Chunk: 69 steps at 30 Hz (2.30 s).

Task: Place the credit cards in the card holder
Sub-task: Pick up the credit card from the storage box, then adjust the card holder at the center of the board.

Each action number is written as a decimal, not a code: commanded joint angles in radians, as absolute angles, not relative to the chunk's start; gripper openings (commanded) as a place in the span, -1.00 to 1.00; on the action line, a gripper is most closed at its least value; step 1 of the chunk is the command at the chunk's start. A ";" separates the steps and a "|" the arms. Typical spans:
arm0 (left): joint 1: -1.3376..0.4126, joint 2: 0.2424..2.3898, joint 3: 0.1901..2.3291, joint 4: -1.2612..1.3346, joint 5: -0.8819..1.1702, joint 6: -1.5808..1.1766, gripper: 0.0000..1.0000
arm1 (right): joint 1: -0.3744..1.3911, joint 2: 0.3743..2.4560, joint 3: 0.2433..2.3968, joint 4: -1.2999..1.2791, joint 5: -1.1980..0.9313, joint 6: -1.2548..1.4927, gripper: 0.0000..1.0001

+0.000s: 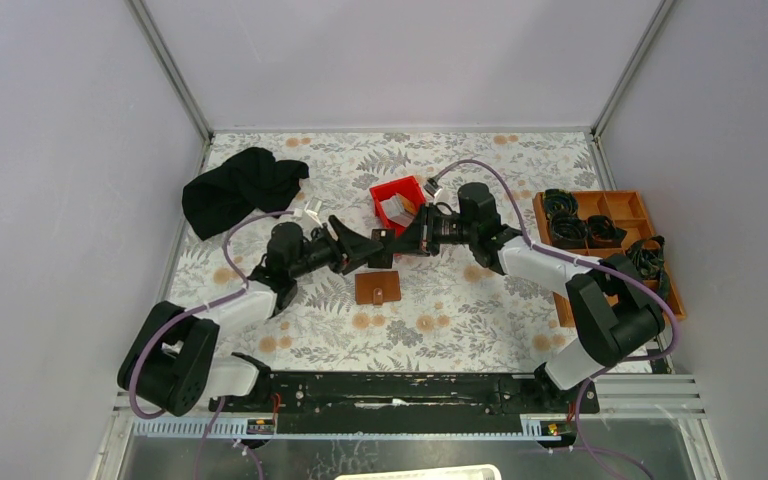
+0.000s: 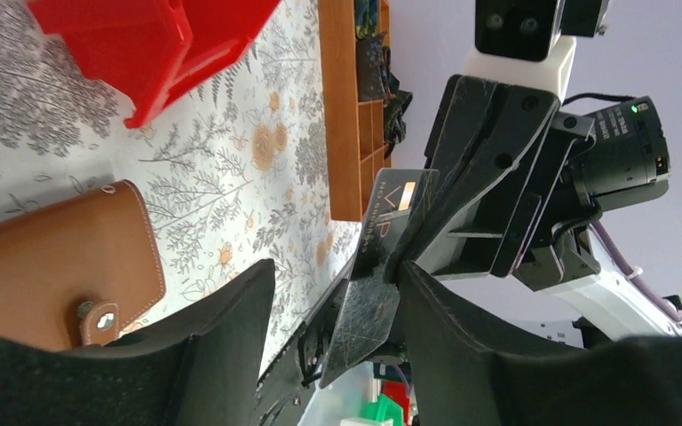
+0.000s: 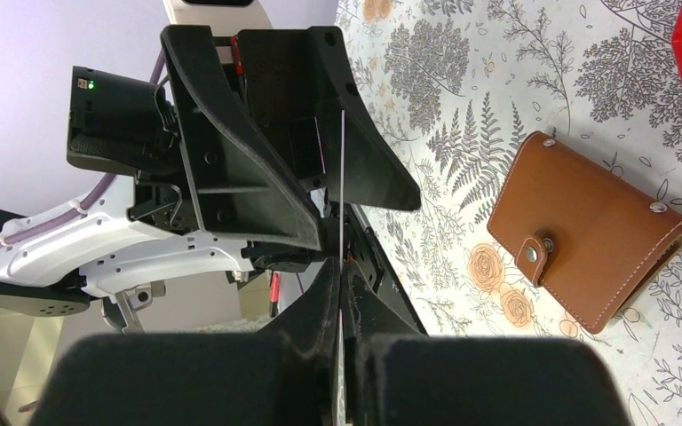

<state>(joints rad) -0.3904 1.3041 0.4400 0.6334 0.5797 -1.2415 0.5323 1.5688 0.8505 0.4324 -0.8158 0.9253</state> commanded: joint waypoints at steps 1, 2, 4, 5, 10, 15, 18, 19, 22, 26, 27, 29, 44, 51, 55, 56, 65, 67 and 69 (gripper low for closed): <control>-0.352 1.257 0.428 0.559 0.535 -1.192 0.24 | 0.541 1.537 0.850 0.427 -0.808 0.903 -1.00; -0.344 1.247 0.429 0.522 0.519 -1.177 0.24 | 0.541 1.531 0.849 0.408 -0.797 0.893 -1.00; -0.333 1.223 0.436 0.431 0.473 -1.141 0.25 | 0.541 1.516 0.849 0.352 -0.771 0.864 -1.00; -0.330 1.211 0.442 0.376 0.440 -1.119 0.25 | 0.541 1.509 0.847 0.338 -0.759 0.853 -1.00; -0.328 1.161 0.472 0.144 0.243 -1.060 0.23 | 0.549 1.477 0.866 0.169 -0.669 0.779 -1.00; -0.328 1.173 0.525 0.036 0.121 -1.009 0.07 | 0.589 1.465 0.919 0.007 -0.556 0.734 -1.00; -0.328 1.225 0.581 -0.024 0.094 -0.953 -0.02 | 0.627 1.468 0.957 -0.081 -0.478 0.729 -1.00; -0.328 1.252 0.600 -0.036 0.093 -0.934 -0.04 | 0.637 1.469 0.973 -0.106 -0.456 0.730 -1.00; -0.329 1.311 0.650 -0.068 0.086 -0.885 -0.09 | 0.670 1.473 1.013 -0.204 -0.381 0.726 -1.00; -0.329 1.368 0.696 -0.088 0.079 -0.847 -0.17 | 0.688 1.446 1.016 -0.300 -0.289 0.718 -1.00; -0.331 1.382 0.706 -0.095 0.076 -0.839 -0.20 | 0.689 1.438 1.007 -0.314 -0.284 0.717 -1.00; -0.334 1.407 0.722 -0.102 0.075 -0.821 -0.22 | 0.694 1.425 0.991 -0.342 -0.282 0.713 -1.00; -0.448 1.595 0.861 -0.207 -0.019 -0.697 -0.41 | 0.844 1.413 0.951 -0.528 -0.245 0.670 -1.00; -0.486 1.671 0.934 -0.267 -0.069 -0.655 -0.46 | 0.874 1.506 1.025 -0.603 -0.239 0.626 -1.00; -0.506 1.699 0.957 -0.290 -0.086 -0.638 -0.48 | 0.879 1.563 1.047 -0.604 -0.249 0.615 -1.00; -0.512 1.703 0.962 -0.296 -0.092 -0.633 -0.49 | 0.878 1.578 1.055 -0.604 -0.251 0.611 -1.00; -0.553 1.720 0.981 -0.335 -0.128 -0.611 -0.51 | 0.878 1.697 1.144 -0.619 -0.258 0.574 -1.00; -0.557 1.720 0.974 -0.341 -0.132 -0.613 -0.52 | 0.877 1.717 1.164 -0.625 -0.249 0.563 -1.00; -0.560 1.716 0.963 -0.343 -0.136 -0.617 -0.52 | 0.878 1.739 1.182 -0.632 -0.238 0.551 -1.00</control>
<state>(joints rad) -0.5503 1.7142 0.9543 -0.3080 -0.0967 -0.6334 0.8700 1.7115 1.1187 -0.5976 -0.2527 0.5900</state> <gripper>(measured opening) 0.241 0.017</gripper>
